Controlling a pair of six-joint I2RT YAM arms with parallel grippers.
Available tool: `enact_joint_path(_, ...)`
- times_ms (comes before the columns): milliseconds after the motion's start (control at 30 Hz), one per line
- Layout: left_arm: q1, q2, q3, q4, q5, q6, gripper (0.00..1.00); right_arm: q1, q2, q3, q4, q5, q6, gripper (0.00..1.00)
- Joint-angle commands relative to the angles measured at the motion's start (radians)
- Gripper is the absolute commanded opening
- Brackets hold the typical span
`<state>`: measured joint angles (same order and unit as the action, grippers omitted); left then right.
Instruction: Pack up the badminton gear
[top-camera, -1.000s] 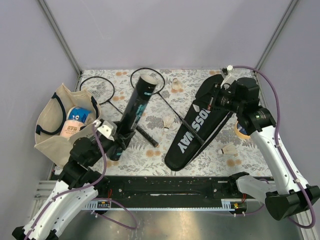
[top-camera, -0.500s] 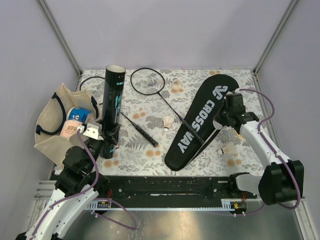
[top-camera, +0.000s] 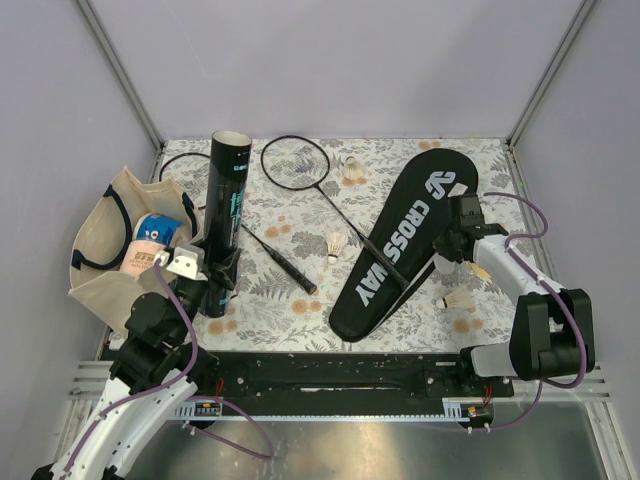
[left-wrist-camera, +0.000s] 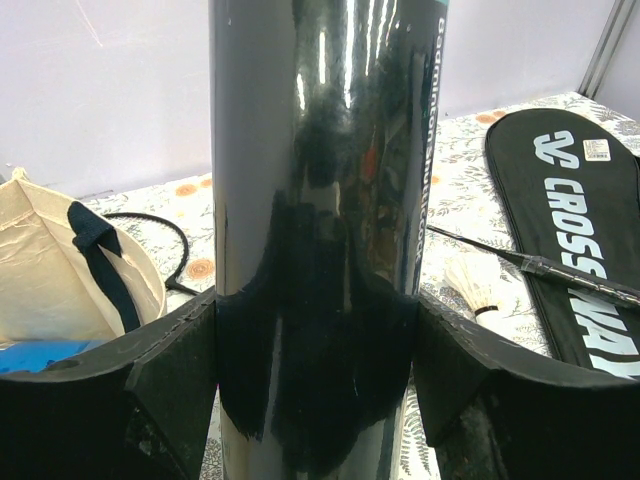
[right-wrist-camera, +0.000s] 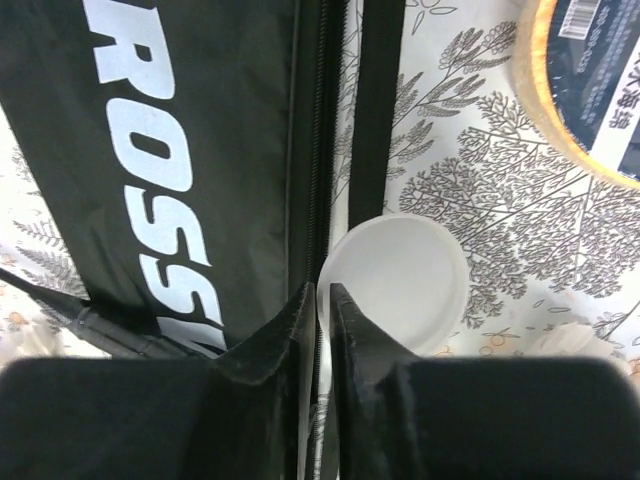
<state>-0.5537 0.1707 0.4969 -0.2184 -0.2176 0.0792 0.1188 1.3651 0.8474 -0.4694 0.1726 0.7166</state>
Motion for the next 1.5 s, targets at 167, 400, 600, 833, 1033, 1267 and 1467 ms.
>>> enact_joint_path(167, 0.003, -0.019, 0.005, 0.071, -0.002, 0.004, 0.28, -0.030, -0.089, 0.027, -0.110, 0.013, 0.066, 0.58)
enact_joint_path(400, 0.003, -0.028, 0.006, 0.071, 0.004, -0.002, 0.29, -0.143, -0.182, 0.055, -0.285, 0.082, 0.015, 0.66)
enact_joint_path(600, 0.003, -0.033, 0.003, 0.077, 0.023, -0.002, 0.29, -0.261, -0.213, 0.016, -0.310, -0.007, -0.039, 0.69)
enact_joint_path(833, 0.005, -0.039, 0.003, 0.077, 0.030, -0.004, 0.29, -0.292, -0.182, -0.031, -0.310, -0.104, -0.118, 0.68)
enact_joint_path(1033, 0.005, -0.039, 0.002, 0.077, 0.035, -0.007, 0.29, -0.309, -0.185, -0.067, -0.295, -0.232, -0.143, 0.67)
enact_joint_path(1267, 0.003, -0.033, 0.003, 0.080, 0.047, -0.012, 0.29, -0.312, -0.215, -0.131, -0.290, -0.274, -0.154, 0.64)
enact_joint_path(1467, 0.003, -0.040, 0.002, 0.079, 0.052, -0.016, 0.29, -0.312, -0.285, -0.159, -0.276, -0.349, -0.166, 0.52)
